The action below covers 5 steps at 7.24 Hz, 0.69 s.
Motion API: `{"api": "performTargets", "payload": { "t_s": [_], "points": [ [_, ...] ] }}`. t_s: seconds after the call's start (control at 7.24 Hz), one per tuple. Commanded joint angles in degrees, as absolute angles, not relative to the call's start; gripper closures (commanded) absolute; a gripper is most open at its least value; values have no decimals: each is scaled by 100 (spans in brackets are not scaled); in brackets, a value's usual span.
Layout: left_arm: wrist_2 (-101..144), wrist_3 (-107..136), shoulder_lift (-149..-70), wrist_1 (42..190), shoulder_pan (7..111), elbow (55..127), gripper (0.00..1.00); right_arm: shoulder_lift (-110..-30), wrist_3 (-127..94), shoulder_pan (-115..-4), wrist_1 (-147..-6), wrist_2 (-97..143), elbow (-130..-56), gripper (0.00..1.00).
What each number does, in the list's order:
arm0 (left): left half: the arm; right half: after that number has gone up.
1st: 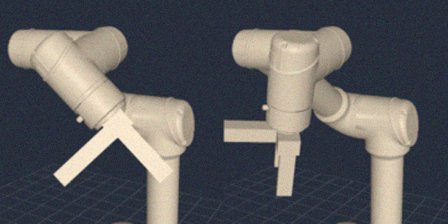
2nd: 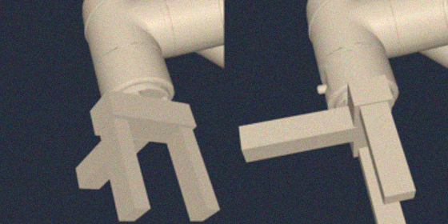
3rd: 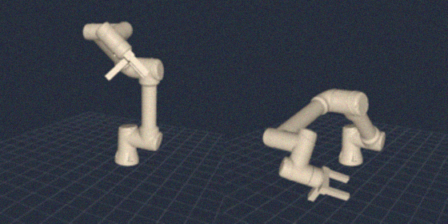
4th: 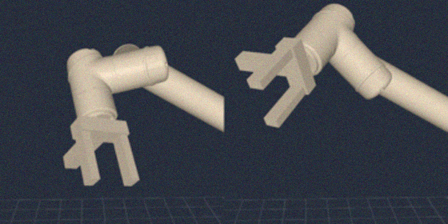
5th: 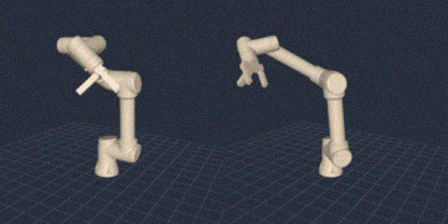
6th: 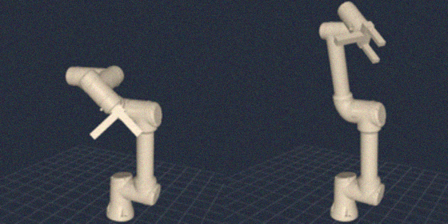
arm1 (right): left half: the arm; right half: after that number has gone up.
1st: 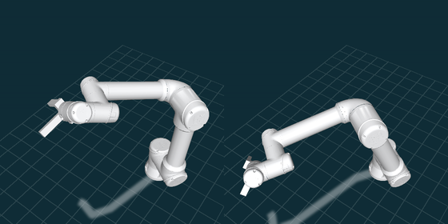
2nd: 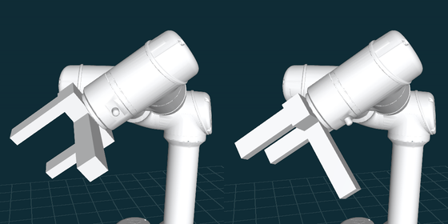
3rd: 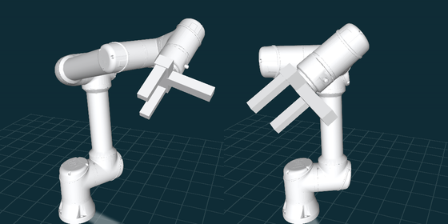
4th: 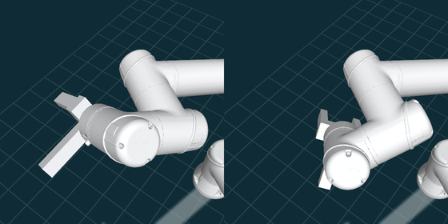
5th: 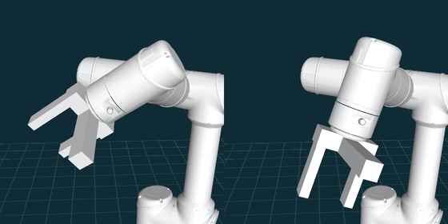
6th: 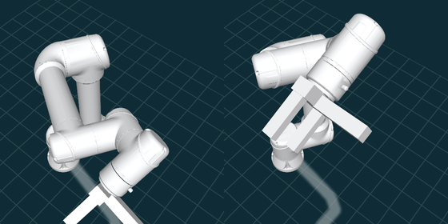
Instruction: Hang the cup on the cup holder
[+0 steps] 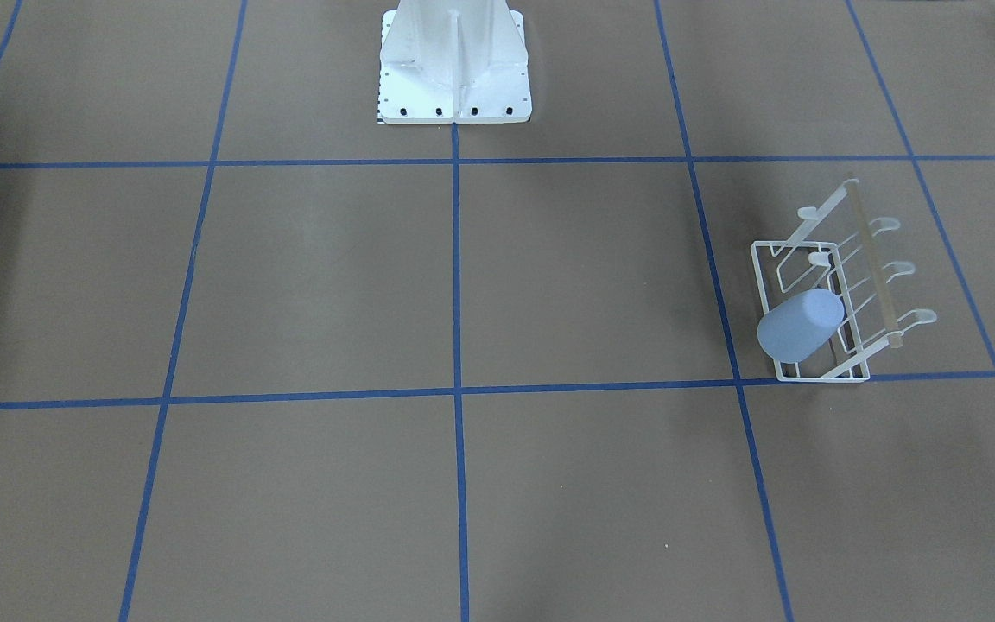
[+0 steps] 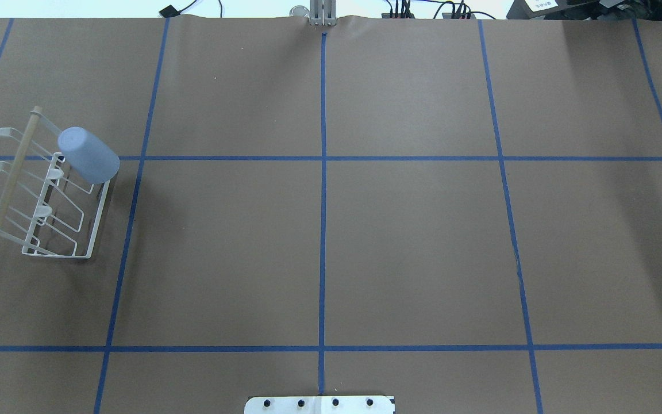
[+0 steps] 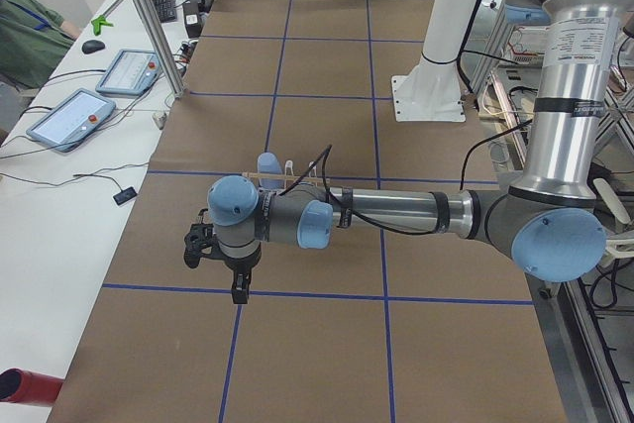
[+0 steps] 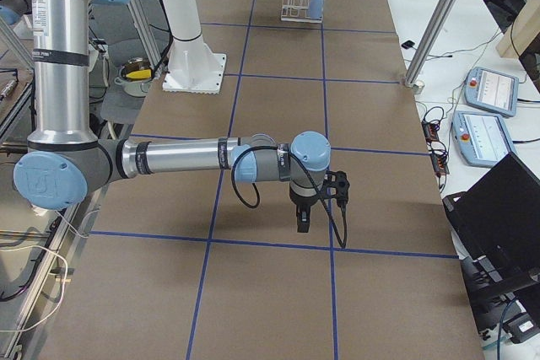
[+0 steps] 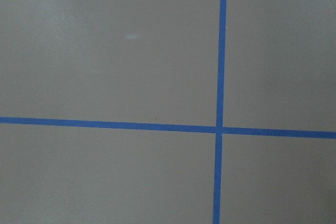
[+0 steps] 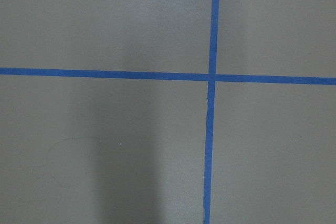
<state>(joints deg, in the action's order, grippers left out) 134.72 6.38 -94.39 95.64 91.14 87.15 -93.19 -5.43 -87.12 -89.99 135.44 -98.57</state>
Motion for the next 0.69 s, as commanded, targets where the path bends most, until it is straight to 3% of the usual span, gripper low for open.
{"api": "performTargets", "payload": {
  "t_s": [0.0,0.55],
  "points": [
    [13605,633,-9396,9563,9114,8701,2,-9343,-545,-8745,-8991,13544,-9879,0],
    [13553,633,-9396,9562,9114,8710,2,-9290,-536,-8833,-8991,13544,-9896,0]
  ]
}}
